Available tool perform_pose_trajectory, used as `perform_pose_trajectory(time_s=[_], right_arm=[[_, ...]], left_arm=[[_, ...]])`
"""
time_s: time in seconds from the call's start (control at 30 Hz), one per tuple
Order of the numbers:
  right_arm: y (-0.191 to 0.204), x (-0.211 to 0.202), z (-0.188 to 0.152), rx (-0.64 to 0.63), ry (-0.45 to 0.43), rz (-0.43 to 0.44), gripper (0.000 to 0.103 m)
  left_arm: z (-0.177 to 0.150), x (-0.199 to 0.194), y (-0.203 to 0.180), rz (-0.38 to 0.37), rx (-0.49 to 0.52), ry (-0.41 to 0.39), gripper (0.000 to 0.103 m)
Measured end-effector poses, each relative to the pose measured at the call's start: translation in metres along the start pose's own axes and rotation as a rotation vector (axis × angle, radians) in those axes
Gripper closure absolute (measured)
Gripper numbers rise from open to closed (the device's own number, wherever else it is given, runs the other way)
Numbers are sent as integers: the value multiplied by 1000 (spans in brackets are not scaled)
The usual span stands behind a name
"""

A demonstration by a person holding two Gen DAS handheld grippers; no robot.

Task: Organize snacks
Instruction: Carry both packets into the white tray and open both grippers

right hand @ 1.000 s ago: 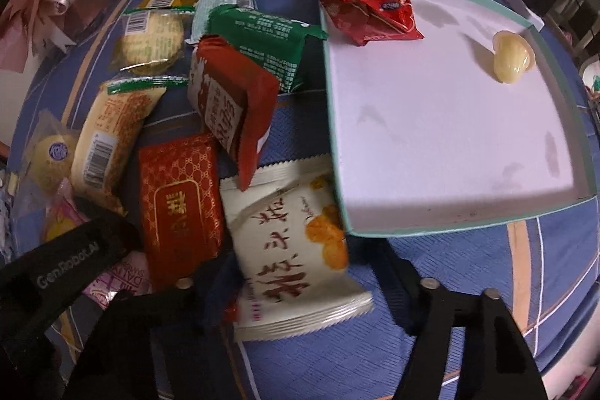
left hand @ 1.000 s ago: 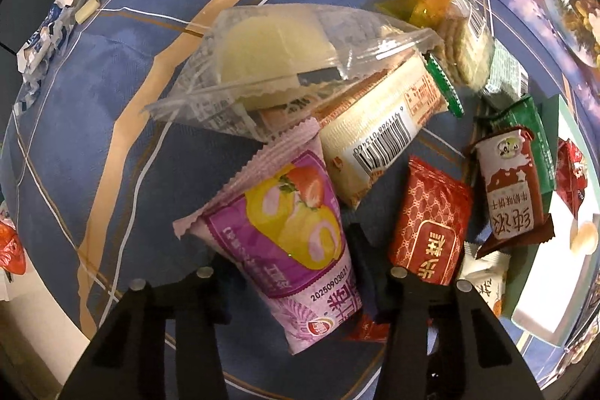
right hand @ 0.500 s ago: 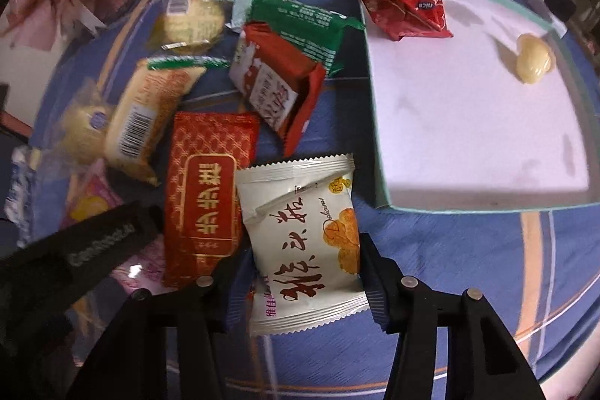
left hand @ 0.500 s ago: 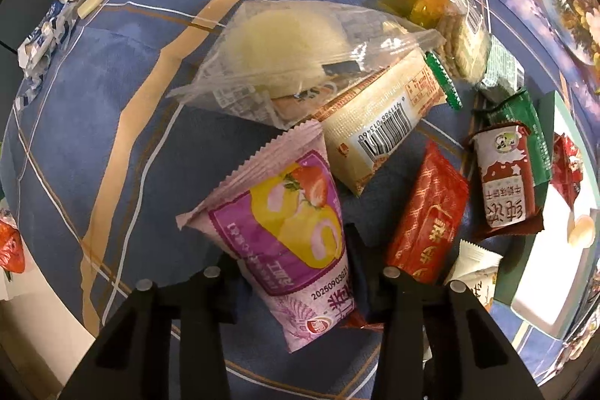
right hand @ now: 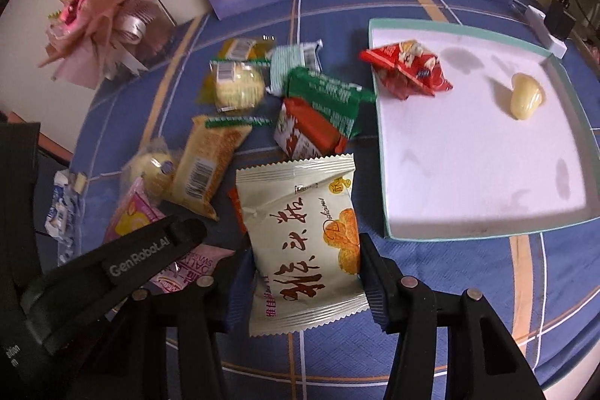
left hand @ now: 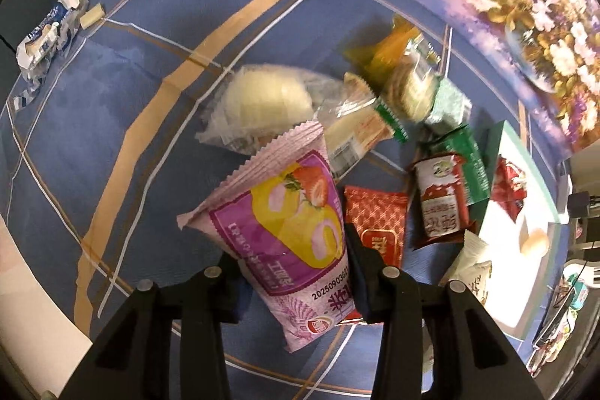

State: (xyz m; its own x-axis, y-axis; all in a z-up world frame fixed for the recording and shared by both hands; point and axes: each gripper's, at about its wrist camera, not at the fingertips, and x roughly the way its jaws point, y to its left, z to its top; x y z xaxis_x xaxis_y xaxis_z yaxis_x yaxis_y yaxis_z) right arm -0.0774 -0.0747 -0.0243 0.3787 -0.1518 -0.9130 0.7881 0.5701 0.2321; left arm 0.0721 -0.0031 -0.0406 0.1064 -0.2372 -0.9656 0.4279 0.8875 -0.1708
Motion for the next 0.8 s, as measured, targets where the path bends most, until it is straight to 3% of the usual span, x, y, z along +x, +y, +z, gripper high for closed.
perform_pose_trajectory(time_s=[0.33,0.8], right_arm=[[-30,-5,26,33,-29,-25,48],[-149,-24,44,338,-65,-141,48]], left_arm=[[-15,-33,-8,-34,26,-53,59],[-42,-26,-128,-128,325,-71,59]])
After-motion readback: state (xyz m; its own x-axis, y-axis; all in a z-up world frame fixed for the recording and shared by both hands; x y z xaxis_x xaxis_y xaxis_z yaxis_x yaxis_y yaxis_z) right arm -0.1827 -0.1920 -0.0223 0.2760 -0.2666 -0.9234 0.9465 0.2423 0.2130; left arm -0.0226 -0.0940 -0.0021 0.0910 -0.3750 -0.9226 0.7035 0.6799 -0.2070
